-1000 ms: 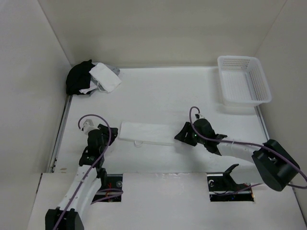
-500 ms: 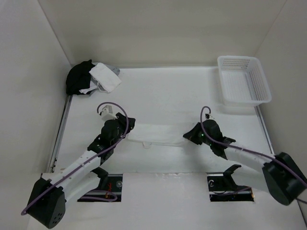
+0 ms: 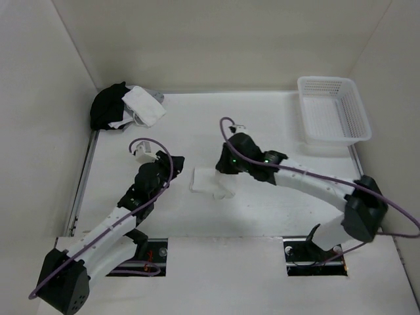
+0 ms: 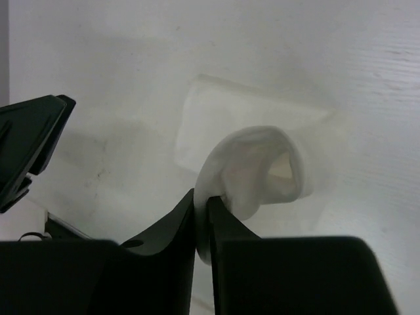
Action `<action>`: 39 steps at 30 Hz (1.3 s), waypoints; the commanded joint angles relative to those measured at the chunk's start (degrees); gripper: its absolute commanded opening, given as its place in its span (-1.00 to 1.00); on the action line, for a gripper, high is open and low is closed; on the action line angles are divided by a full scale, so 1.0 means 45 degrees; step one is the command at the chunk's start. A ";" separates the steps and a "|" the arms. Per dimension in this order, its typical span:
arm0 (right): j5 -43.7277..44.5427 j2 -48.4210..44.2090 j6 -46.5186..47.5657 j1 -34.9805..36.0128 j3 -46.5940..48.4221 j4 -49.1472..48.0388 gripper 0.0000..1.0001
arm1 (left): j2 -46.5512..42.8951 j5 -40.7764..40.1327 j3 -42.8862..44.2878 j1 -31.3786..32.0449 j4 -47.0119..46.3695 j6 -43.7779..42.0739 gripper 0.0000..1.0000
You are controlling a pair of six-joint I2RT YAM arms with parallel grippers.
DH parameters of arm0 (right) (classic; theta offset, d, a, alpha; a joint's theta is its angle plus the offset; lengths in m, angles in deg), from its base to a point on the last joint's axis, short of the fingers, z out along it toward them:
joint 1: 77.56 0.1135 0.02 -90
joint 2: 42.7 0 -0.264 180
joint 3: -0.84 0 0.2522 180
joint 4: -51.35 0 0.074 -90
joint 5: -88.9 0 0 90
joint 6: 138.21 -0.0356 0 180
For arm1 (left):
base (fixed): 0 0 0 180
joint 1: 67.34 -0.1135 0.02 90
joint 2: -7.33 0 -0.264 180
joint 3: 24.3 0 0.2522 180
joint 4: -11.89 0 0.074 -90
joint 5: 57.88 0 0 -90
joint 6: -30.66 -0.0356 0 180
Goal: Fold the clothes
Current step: Fold the tank top
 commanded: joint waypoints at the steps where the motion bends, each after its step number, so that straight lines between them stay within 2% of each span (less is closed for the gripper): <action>1: 0.0422 0.2491 0.0644 0.1018 0.2122 0.0732 -0.55 | -0.0920 0.0336 -0.0072 -0.0553 0.0161 -0.0199 -0.29; 3: 0.0247 0.3958 0.0645 0.1682 0.3431 0.0868 -0.21 | -0.1446 0.0609 -0.0286 -0.1002 0.0416 -0.0199 -0.28; 4: 0.0227 0.4390 0.0625 0.1956 0.3843 0.0985 -0.13 | -0.1720 0.0727 -0.0403 -0.1236 0.0572 -0.0199 -0.27; 7: 0.0149 0.4843 0.0528 0.2738 0.4491 0.0966 -0.01 | -0.2482 0.1137 -0.0619 -0.2173 0.1119 -0.0180 -0.23; 9: 0.0246 0.4203 0.0469 0.2974 0.4201 0.0734 0.05 | -0.2679 0.1430 -0.0658 -0.2662 0.1256 -0.0199 -0.20; 12: 0.0304 0.2564 0.0469 0.3013 0.2974 0.0051 0.03 | -0.2214 0.1938 -0.0522 -0.3073 0.1082 -0.0258 -0.18; 13: 0.0363 0.2017 0.0469 0.3013 0.2427 -0.0145 -0.03 | -0.1940 0.2016 -0.0444 -0.3074 0.1004 -0.0258 -0.18; 15: 0.0596 0.1020 0.0469 0.2800 0.1353 -0.0458 -0.32 | -0.1374 0.1940 -0.0307 -0.2899 0.0828 -0.0374 -0.17; 17: 0.1200 -0.0287 0.0469 0.2429 -0.0168 -0.1101 -0.79 | -0.0963 0.1803 -0.0113 -0.2763 0.0769 -0.0395 -0.13; 18: 0.1590 -0.0990 0.0449 0.2215 -0.0969 -0.1413 -0.94 | -0.0768 0.1725 0.0005 -0.2665 0.0749 -0.0414 -0.10; 19: 0.2039 -0.1789 0.0391 0.2000 -0.1827 -0.1668 -1.00 | -0.0572 0.1589 0.0122 -0.2567 0.0749 -0.0453 -0.07; 22: 0.3445 -0.4152 0.0196 0.1122 -0.3977 -0.2002 -1.00 | -0.0025 0.1120 0.0454 -0.2274 0.0925 -0.0609 -0.03; 25: 0.4229 -0.6419 -0.0018 -0.0126 -0.5912 -0.2430 -0.70 | 0.0580 0.0631 0.0689 -0.1923 0.1003 -0.0629 0.02; 28: 0.4153 -0.8101 -0.0175 -0.1688 -0.7728 -0.3502 -0.04 | 0.1322 0.0222 0.0923 -0.1785 0.1217 -0.0746 0.09; 30: 0.4036 -0.8767 -0.0332 -0.2646 -0.8862 -0.4730 0.26 | 0.1790 0.0045 0.0963 -0.1766 0.1160 -0.0766 0.13; 34: 0.3646 -0.9005 -0.0293 -0.3723 -0.9843 -0.6861 0.51 | 0.2358 -0.0014 0.1002 -0.2097 0.0925 -0.0590 0.22; 39: 0.3254 -0.7446 0.0272 -0.3843 -0.9902 -0.8953 0.61 | 0.3256 -0.0053 0.1470 -0.2566 0.1003 -0.0707 0.29</action>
